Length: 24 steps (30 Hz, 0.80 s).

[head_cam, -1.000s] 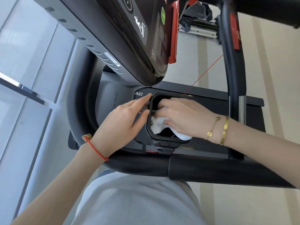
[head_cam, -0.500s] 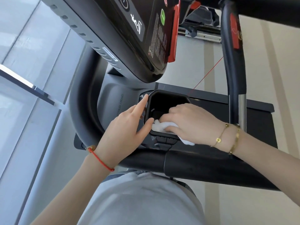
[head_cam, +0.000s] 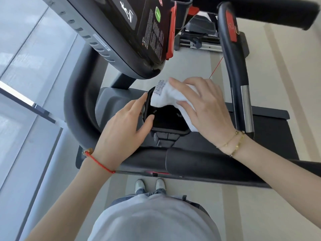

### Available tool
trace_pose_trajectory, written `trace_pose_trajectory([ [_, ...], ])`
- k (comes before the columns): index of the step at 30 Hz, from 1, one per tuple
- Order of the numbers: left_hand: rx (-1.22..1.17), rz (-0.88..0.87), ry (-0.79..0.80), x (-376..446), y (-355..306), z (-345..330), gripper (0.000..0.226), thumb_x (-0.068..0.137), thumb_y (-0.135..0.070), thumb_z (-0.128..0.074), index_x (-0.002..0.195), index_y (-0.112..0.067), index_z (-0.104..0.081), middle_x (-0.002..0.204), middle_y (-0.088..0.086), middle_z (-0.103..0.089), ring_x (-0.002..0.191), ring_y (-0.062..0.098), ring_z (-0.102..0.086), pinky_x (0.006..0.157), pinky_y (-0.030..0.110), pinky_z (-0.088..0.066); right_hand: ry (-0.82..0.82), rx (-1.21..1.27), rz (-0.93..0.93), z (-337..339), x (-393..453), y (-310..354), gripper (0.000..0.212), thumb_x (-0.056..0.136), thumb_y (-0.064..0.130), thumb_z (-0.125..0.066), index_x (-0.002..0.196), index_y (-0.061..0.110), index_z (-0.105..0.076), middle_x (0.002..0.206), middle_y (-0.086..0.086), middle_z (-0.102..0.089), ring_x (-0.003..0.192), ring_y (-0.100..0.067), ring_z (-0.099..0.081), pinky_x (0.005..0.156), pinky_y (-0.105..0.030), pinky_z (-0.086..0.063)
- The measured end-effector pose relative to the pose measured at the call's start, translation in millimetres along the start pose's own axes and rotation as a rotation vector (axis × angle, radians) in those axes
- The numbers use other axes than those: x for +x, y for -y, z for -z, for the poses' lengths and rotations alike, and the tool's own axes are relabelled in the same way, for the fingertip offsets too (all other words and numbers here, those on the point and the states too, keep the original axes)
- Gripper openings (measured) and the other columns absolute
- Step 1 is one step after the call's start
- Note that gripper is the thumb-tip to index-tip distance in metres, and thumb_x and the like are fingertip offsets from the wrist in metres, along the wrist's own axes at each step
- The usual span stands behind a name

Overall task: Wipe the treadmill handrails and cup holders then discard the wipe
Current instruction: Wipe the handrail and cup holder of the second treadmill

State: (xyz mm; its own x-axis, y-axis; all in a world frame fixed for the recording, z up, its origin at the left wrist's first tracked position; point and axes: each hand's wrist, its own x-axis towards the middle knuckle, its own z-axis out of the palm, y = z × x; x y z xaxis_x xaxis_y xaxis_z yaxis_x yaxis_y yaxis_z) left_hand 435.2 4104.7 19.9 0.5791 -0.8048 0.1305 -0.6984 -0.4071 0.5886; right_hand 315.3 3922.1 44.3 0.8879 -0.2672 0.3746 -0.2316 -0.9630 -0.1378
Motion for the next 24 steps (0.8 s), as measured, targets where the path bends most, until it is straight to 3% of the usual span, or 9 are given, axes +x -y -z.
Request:
trace_pose_trajectory([
  [6,-0.002,-0.002,-0.034,-2,-2,-5,0.061,0.098,-0.04,-0.047,0.153,-0.018,-0.033,0.12,0.001,-0.061,0.1,0.02,-0.06,0.084,0.042,-0.054,0.039,0.105,-0.154,-6,16,-3,0.046,0.099,0.028,-0.049,0.145,0.027,-0.043,0.122,-0.006,-0.052,0.109,-0.026,-0.047,0.096,-0.039,-0.037],
  [10,-0.006,0.002,-0.048,-3,-4,-10,0.062,0.098,-0.039,-0.048,0.154,-0.018,-0.031,0.128,0.006,-0.059,0.107,0.023,-0.06,0.085,0.036,-0.051,0.154,0.151,-0.159,-1,-11,4,0.049,0.098,0.025,-0.05,0.146,0.033,-0.04,0.132,-0.003,-0.044,0.116,-0.025,-0.04,0.102,-0.039,-0.034],
  [16,-0.024,0.008,-0.078,-3,-3,-16,0.061,0.099,-0.036,-0.05,0.153,-0.016,-0.031,0.13,0.008,-0.059,0.107,0.024,-0.06,0.087,0.034,-0.05,0.167,0.239,-0.183,-1,-19,1,0.043,0.099,0.023,-0.046,0.141,0.033,-0.045,0.133,-0.002,-0.04,0.12,-0.023,-0.034,0.106,-0.035,-0.031],
  [20,-0.043,0.009,-0.089,-3,-2,-16,0.06,0.098,-0.038,-0.05,0.153,-0.024,-0.03,0.114,0.006,-0.062,0.092,0.021,-0.061,0.084,0.041,-0.054,0.06,0.334,-0.292,-6,8,-11,0.039,0.1,0.018,-0.045,0.137,0.03,-0.048,0.125,-0.003,-0.043,0.114,-0.021,-0.036,0.1,-0.03,-0.033],
  [24,-0.038,0.006,-0.096,-1,1,-17,0.059,0.097,-0.041,-0.048,0.151,-0.023,-0.033,0.114,0.006,-0.063,0.095,0.021,-0.061,0.086,0.044,-0.054,-0.157,0.342,-0.324,-4,13,-20,0.041,0.097,0.021,-0.045,0.137,0.029,-0.048,0.116,0.003,-0.039,0.108,-0.015,-0.034,0.088,-0.02,-0.024],
])
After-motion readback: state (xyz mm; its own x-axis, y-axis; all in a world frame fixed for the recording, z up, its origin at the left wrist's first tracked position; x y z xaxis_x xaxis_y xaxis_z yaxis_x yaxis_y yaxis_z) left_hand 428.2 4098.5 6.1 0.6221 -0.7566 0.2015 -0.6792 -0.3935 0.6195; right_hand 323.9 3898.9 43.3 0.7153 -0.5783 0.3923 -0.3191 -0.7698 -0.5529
